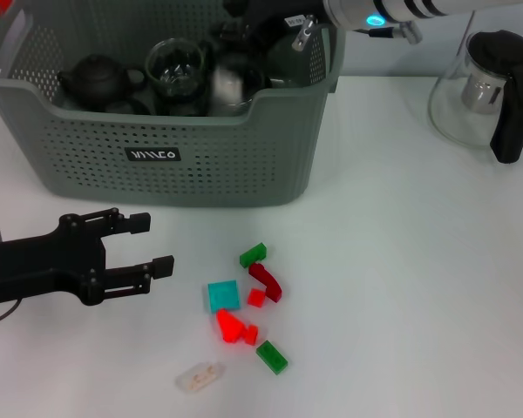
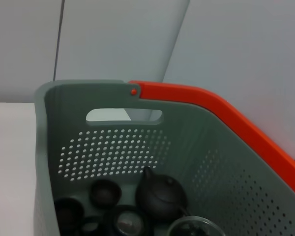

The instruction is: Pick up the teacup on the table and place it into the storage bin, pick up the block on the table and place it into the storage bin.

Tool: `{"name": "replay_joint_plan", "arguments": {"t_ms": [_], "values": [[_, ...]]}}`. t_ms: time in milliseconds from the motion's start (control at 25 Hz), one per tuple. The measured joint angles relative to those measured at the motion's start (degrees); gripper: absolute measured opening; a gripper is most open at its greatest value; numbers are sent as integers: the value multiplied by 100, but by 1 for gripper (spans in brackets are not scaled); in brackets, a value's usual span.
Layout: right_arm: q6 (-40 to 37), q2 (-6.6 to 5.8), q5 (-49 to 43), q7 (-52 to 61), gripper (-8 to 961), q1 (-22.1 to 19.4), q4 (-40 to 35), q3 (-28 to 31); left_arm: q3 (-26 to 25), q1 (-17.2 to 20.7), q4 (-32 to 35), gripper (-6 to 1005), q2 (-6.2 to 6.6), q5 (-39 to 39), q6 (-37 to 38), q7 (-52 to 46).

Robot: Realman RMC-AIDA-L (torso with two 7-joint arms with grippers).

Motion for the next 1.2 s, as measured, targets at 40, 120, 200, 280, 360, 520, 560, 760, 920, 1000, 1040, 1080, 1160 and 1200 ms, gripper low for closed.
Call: {"name": "replay_joint_plan", "arguments": {"t_ms": [40, 120, 200, 280, 360, 520, 560, 760, 920, 1000, 1040, 1080, 1160, 1200], "values": [[0, -2, 0, 9, 212, -4, -5, -11, 0, 0, 0, 764, 0, 0, 0, 0], [1, -3, -28, 73, 298, -9, -31, -13, 0, 0, 0, 764, -1, 0, 0, 0], [6, -5, -97, 191, 384, -17, -90, -13, 0, -1, 1, 764, -1, 0, 0, 0], [-20, -5, -219, 331, 475, -53, -219, -16, 0, -6, 1, 764, -1, 1, 0, 0], [-55, 6, -298, 400, 571, -164, -414, -35, 0, -17, 0, 764, -1, 1, 0, -1], [-144, 28, -271, 555, 743, -679, -1154, -294, 0, -37, -2, 764, 0, 1, 1, -14], [-201, 21, -251, 758, 781, -947, -1567, -466, 0, -39, -5, 764, 3, 1, 1, -16], [-463, 18, -232, 932, 903, -1366, -2212, -546, 0, -46, -18, 764, 6, 1, 1, -18], [-436, 24, 30, 935, 913, -1733, -2572, -606, 0, -57, -25, 764, 8, 1, -1, -18], [-413, 14, 328, 913, 912, -1850, -2620, -572, 0, -58, -26, 764, 8, 1, -3, -18], [-415, 2, 478, 896, 912, -1895, -2636, -541, -1, -58, -26, 764, 8, 1, -3, -18], [-425, -10, 584, 879, 911, -1928, -2651, -507, 0, -58, -26, 764, 8, 1, -4, -18], [-467, -15, 635, 878, 910, -1954, -2667, -432, 0, -54, -26, 764, 8, 1, -6, -17], [-502, -14, 628, 879, 910, -1956, -2667, -394, 0, -51, -26, 764, 8, 1, -6, -17]]}}
